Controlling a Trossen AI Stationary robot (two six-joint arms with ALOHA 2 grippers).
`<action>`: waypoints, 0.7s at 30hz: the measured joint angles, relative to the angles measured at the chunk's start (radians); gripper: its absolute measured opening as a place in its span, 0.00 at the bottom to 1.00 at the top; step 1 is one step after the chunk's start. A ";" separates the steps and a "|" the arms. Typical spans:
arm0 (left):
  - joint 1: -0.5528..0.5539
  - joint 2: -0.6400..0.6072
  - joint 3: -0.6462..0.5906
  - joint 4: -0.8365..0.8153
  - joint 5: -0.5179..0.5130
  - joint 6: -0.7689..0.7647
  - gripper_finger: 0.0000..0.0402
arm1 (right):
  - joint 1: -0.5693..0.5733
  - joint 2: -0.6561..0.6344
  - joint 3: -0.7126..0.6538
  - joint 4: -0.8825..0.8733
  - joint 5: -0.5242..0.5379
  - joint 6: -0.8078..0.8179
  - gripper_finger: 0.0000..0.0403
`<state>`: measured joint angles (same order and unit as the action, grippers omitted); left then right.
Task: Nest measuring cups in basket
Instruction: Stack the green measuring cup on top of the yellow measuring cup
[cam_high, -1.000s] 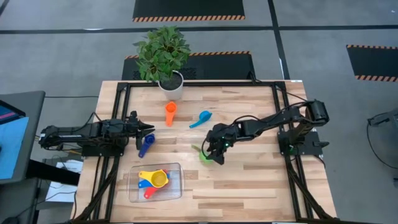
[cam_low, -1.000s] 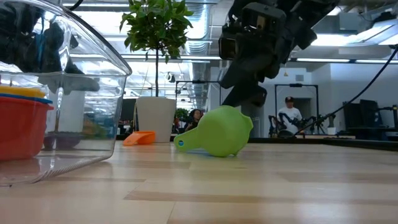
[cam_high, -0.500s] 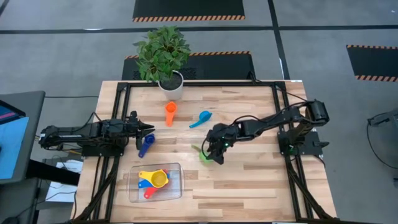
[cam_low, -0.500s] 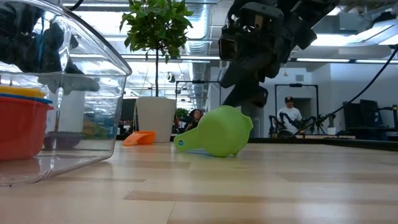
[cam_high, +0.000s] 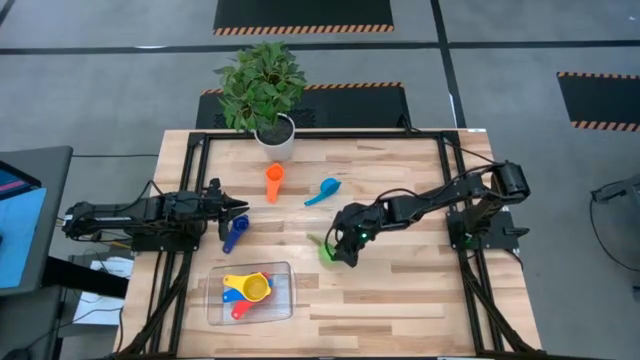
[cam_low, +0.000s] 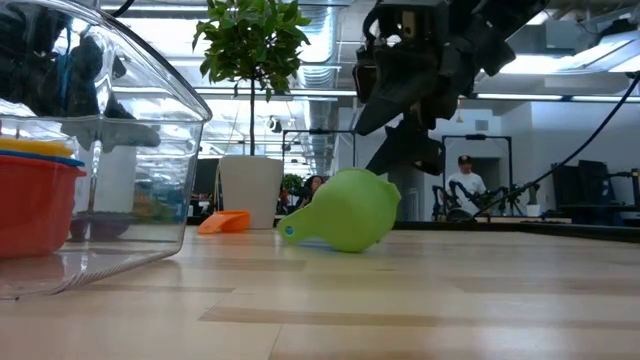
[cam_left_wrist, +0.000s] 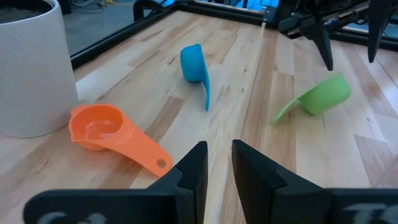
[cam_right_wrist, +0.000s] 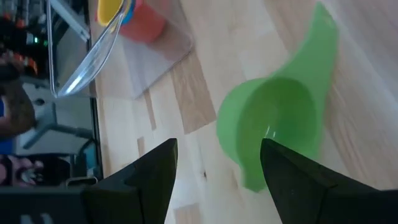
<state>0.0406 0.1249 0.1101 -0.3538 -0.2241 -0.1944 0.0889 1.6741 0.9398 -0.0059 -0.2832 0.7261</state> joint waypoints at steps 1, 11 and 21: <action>0.000 0.000 0.000 0.000 0.000 0.000 0.15 | 0.000 0.000 0.000 0.000 0.000 0.007 0.63; 0.000 0.000 0.000 0.000 0.000 0.000 0.15 | 0.000 0.000 0.000 0.050 0.004 -0.100 0.63; 0.000 0.000 0.000 0.000 0.000 0.000 0.15 | 0.017 0.025 0.000 0.184 0.089 -0.114 0.63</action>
<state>0.0406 0.1249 0.1102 -0.3540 -0.2241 -0.1944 0.1059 1.6994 0.9398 0.1778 -0.1940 0.6125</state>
